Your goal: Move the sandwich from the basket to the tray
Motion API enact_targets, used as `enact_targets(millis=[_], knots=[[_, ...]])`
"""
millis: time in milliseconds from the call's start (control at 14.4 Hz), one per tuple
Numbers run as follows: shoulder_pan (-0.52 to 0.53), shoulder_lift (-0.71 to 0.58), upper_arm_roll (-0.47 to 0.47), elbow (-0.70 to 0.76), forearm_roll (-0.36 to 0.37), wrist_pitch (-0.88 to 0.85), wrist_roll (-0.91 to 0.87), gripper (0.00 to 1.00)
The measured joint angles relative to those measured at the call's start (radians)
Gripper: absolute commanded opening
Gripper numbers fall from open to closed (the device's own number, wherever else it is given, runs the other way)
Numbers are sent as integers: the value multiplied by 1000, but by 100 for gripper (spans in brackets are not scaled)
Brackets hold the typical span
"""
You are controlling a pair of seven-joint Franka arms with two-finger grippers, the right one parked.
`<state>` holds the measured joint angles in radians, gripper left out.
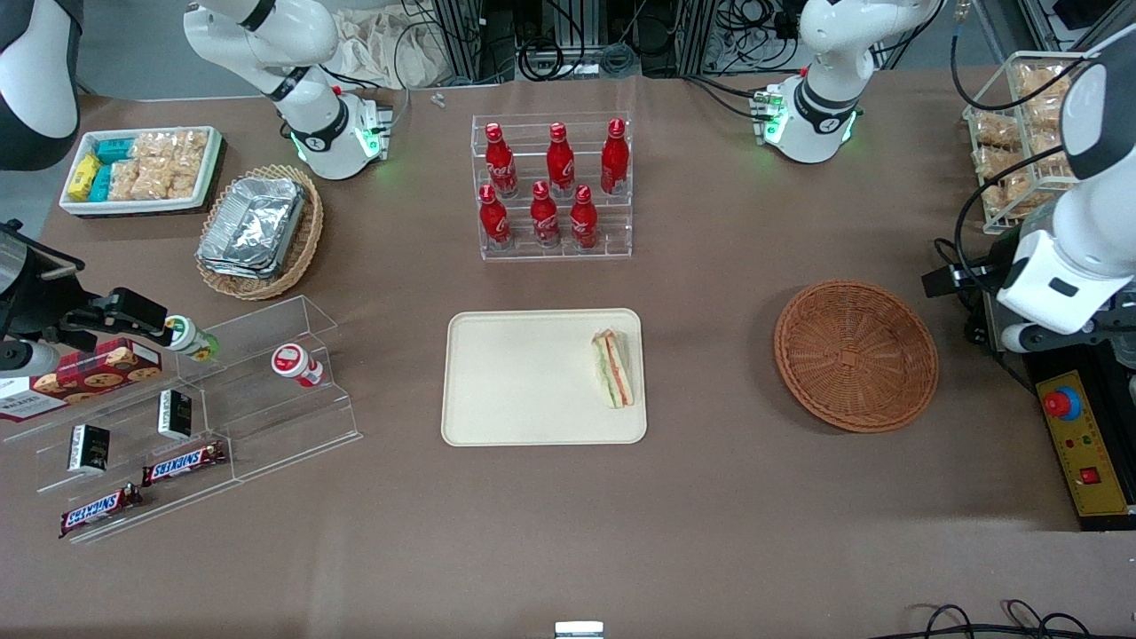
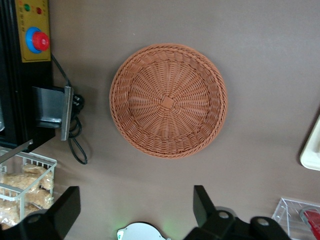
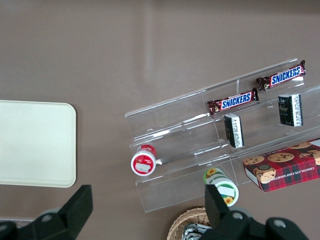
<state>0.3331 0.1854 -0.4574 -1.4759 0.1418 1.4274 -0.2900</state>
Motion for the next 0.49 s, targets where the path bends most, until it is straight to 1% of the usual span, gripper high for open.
enact_targets(millis=[139, 278, 417, 486], knots=[[-128, -10, 185, 0, -51, 2, 53, 100], [-263, -19, 350, 0, -84, 2, 84, 100], [-388, -23, 483, 0, -101, 6, 88, 100], [-426, -23, 521, 0, -109, 9, 88, 100]])
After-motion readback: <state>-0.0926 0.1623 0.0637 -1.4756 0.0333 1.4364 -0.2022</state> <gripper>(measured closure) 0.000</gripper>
